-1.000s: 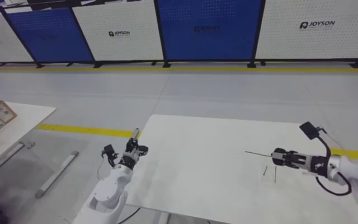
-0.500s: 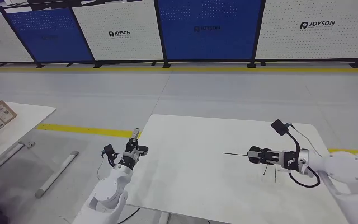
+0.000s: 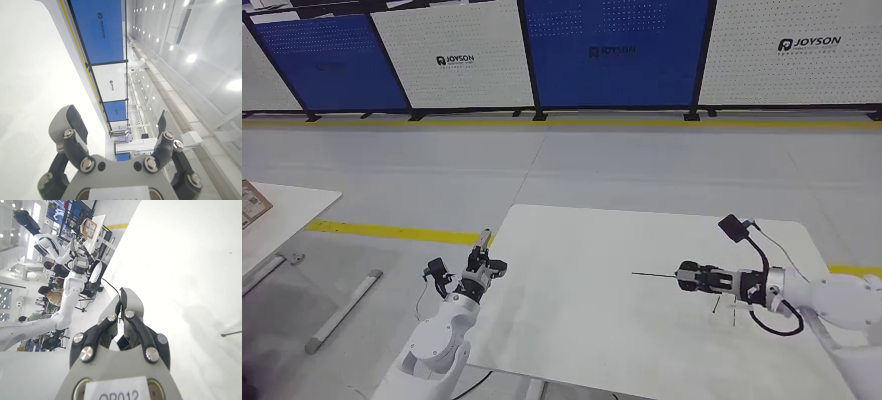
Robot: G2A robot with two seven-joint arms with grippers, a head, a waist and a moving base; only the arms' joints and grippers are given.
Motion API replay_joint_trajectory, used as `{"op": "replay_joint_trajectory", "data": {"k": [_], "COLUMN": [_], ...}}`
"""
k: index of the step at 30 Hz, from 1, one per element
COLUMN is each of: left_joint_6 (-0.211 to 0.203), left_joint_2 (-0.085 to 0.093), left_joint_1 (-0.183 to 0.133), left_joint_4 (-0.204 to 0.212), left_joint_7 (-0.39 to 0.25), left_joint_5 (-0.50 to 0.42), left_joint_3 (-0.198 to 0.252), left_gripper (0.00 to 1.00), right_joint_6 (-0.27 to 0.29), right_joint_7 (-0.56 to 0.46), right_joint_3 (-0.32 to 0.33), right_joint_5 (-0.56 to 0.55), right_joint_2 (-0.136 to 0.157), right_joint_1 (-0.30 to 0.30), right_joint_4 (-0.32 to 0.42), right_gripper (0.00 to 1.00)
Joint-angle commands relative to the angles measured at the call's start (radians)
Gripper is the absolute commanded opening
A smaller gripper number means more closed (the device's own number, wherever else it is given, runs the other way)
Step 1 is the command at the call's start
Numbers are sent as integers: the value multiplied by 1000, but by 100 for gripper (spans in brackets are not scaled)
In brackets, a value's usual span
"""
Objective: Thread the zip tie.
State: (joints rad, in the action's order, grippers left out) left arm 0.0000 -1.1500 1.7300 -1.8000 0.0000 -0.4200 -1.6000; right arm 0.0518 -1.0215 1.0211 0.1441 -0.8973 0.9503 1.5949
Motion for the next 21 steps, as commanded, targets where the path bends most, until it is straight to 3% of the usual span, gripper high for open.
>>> {"op": "replay_joint_trajectory", "data": {"k": [1,4,5,18,21], "left_joint_6": [0,0,0,0,0], "left_joint_2": [0,0,0,0,0], "left_joint_1": [0,0,0,0,0], "left_joint_4": [0,0,0,0,0], "left_joint_7": [0,0,0,0,0], "left_joint_5": [0,0,0,0,0], "left_joint_3": [0,0,0,0,0], "left_gripper": [100,100,100,100,100], "right_joint_6": [6,-8,-23,-21,29], "right_joint_7": [10,48,139,141,156], "right_joint_3": [-46,-116,-135,-136,-144], "right_joint_5": [-2,-49,-152,-153,-224], "right_joint_2": [-16,-40,-48,-48,-48], "right_joint_1": [-32,-80,-105,-102,-97], "right_joint_4": [-20,-60,-70,-68,-44], "right_gripper": [0,0,0,0,0]}}
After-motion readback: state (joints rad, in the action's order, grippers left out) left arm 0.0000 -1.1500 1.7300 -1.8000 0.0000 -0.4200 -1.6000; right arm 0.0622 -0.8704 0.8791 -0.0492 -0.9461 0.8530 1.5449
